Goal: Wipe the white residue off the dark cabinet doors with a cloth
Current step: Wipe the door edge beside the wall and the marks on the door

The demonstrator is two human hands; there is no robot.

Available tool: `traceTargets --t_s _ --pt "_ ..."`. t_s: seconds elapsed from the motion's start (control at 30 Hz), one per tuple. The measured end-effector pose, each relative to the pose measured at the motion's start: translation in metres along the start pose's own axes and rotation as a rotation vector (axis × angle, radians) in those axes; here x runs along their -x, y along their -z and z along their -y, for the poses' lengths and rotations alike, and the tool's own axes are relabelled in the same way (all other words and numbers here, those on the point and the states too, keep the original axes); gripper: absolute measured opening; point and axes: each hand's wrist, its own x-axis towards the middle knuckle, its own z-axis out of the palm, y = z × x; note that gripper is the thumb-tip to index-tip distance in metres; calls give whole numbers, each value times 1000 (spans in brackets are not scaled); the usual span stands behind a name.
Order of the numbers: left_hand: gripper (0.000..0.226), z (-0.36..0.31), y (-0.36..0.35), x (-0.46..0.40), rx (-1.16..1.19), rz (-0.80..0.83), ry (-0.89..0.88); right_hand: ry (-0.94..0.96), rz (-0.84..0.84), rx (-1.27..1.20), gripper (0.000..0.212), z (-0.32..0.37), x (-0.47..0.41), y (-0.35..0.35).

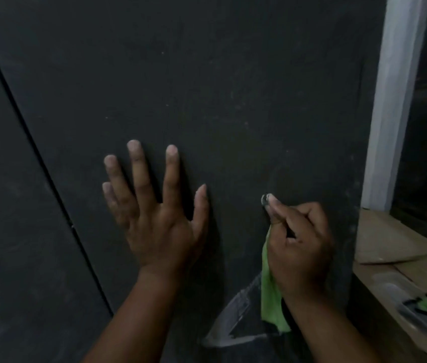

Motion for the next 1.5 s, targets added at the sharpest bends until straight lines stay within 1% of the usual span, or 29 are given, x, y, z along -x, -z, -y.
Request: traceTargets --t_s 0.07,0.17,0.23,0.3,0.37,0.5,0.6,0.7,0.77,0.87,0.97,1.07,1.23,1.3,1.37,1.5 --pt "72 -24 -6 -5 12 18 -86 4 13 30 12 -13 -7 9" --pt "71 -60 -15 -17 56 28 -181 -23 -64 78 12 -27 -48 17" --pt "70 -78 -21 -23 75 19 -201 -29 -125 85 16 -36 -78 21" --pt "69 -88 -26 -26 72 6 -179 -34 -149 100 18 -47 -84 25" --pt "69 -91 -29 -23 52 -9 -167 -55 -164 112 17 -60 -65 32" --pt "66 -90 -34 -18 42 -32 -182 -168 -183 96 19 -85 -13 46" --pt "65 -90 -36 -17 44 -40 -209 -176 -151 67 17 -89 -34 46" --pt "65 -89 -37 -13 46 -33 -244 -173 -169 -8 16 -84 -77 40" --pt "65 -89 -37 -10 45 -28 -261 -162 -184 -29 16 -82 -88 36" --pt "64 -89 -37 -10 46 -35 -260 -163 -190 10 16 -89 -62 39" --pt "64 -89 -38 -10 45 -35 -255 -217 -202 28 18 -100 -20 47" --pt "65 -89 -39 -11 43 -34 -263 -237 -204 10 16 -102 -18 46" --pt "65 -89 -40 -10 31 -41 -258 -155 -200 -29 15 -86 -79 38" --pt "65 -90 -39 -10 34 -43 -254 -163 -204 -54 16 -80 -92 35" --pt "65 -90 -39 -10 31 -40 -251 -168 -194 -59 17 -77 -84 34" --pt "65 -90 -39 -10 29 -34 -255 -21 -108 23 14 -88 -48 43"
